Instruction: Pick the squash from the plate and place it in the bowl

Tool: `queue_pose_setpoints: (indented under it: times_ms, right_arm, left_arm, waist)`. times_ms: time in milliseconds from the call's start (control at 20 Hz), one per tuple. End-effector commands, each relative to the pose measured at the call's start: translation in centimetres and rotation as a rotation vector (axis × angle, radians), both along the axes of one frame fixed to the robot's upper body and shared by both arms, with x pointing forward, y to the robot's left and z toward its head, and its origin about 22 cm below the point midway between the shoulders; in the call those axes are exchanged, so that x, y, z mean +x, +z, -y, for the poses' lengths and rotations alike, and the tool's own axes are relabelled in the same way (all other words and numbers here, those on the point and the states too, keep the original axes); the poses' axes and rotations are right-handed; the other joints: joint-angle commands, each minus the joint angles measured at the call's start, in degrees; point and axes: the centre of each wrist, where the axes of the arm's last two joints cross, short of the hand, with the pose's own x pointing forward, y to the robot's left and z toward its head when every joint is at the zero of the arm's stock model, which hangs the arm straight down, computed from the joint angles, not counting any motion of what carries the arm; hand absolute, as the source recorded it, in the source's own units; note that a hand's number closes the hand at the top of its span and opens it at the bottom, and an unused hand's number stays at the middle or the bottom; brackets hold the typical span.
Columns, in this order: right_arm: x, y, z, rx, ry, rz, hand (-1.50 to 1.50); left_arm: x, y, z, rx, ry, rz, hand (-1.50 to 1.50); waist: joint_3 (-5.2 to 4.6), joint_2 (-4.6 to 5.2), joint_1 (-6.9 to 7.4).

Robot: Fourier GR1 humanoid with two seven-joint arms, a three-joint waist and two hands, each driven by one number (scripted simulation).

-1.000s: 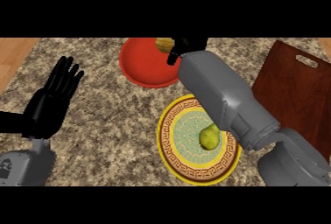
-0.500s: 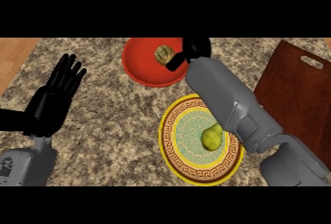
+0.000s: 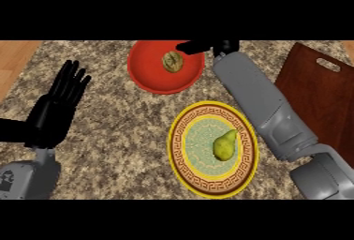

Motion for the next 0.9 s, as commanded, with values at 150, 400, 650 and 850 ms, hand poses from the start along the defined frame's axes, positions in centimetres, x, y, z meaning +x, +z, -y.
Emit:
queue_pose_setpoints:
  times_ms: [150, 400, 650, 850]
  right_arm:
    - [0.4, -2.0, 5.1, 0.115, -0.1, 0.072, -1.5]
    - [0.5, -2.7, 9.2, 0.152, -0.1, 0.041, -1.5]
    - [-1.2, -6.9, 13.8, 0.166, -0.045, 0.02, -1.5]
    - [-1.7, -6.6, 17.3, 0.172, 0.003, 0.007, -1.5]
  left_arm:
    - [-0.9, -1.0, -1.5, -0.006, 0.04, -0.013, 0.0]
    - [-2.6, -1.7, -1.2, 0.006, 0.059, -0.037, 0.0]
    - [-2.7, -1.9, -2.8, -0.003, 0.081, -0.048, 0.0]
    - [-2.4, 0.3, -3.2, 0.009, 0.084, -0.038, 0.0]
  waist:
    - [-0.12, -1.19, -2.27]
    - [-0.13, -2.19, -3.95]
    - [-0.15, -2.42, -4.92]
    - [-0.14, -2.64, -5.28]
